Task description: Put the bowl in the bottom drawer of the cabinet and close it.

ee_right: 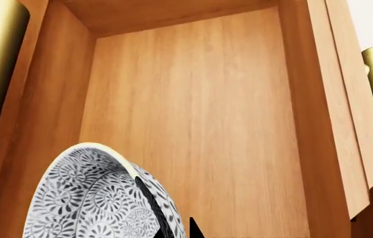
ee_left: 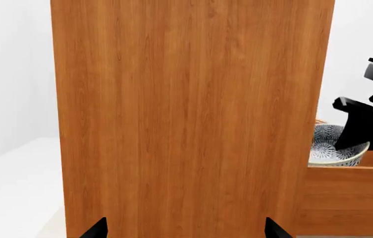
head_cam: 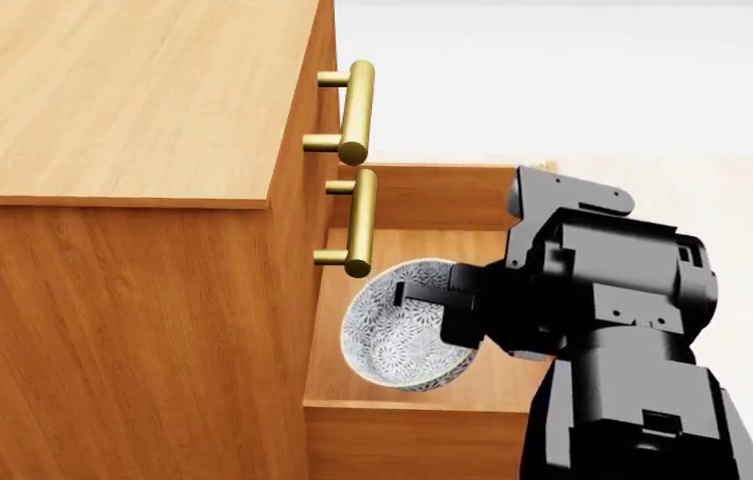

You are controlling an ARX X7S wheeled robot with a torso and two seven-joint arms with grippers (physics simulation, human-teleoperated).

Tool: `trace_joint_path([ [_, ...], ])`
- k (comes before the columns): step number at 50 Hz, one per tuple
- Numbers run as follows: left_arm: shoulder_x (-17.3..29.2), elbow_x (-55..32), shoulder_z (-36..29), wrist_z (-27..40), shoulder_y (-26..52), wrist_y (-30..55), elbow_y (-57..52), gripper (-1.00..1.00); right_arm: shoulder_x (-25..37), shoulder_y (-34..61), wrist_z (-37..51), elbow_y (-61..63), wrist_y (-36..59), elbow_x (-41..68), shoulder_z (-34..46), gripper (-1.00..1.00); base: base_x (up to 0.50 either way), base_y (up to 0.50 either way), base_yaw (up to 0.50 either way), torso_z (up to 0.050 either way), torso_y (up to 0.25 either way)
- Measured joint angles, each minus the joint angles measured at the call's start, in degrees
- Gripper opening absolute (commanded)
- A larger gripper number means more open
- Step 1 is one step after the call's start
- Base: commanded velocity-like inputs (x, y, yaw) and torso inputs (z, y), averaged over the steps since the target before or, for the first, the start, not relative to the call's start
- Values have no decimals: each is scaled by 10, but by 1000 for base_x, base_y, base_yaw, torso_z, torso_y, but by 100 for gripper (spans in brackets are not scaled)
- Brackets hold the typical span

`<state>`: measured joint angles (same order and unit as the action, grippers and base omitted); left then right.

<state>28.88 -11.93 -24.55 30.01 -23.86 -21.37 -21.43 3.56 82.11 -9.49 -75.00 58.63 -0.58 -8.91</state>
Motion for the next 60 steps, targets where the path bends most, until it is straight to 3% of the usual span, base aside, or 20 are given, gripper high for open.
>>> trace_joint_path([
  [15,1,-2,-1,1,1,-3,2,100,-2,-6,-6,0,-2,-2,9,-100,0,0,0,0,0],
  [16,1,-2,-1,1,1,-3,2,100,-2,-6,-7,0,-2,-2,11,100,0,0,0,0,0],
  [60,6,2,-7,3,3,-3,2,100,-3,41,-47,0,-121,-4,140,100,0,0,0,0,0],
])
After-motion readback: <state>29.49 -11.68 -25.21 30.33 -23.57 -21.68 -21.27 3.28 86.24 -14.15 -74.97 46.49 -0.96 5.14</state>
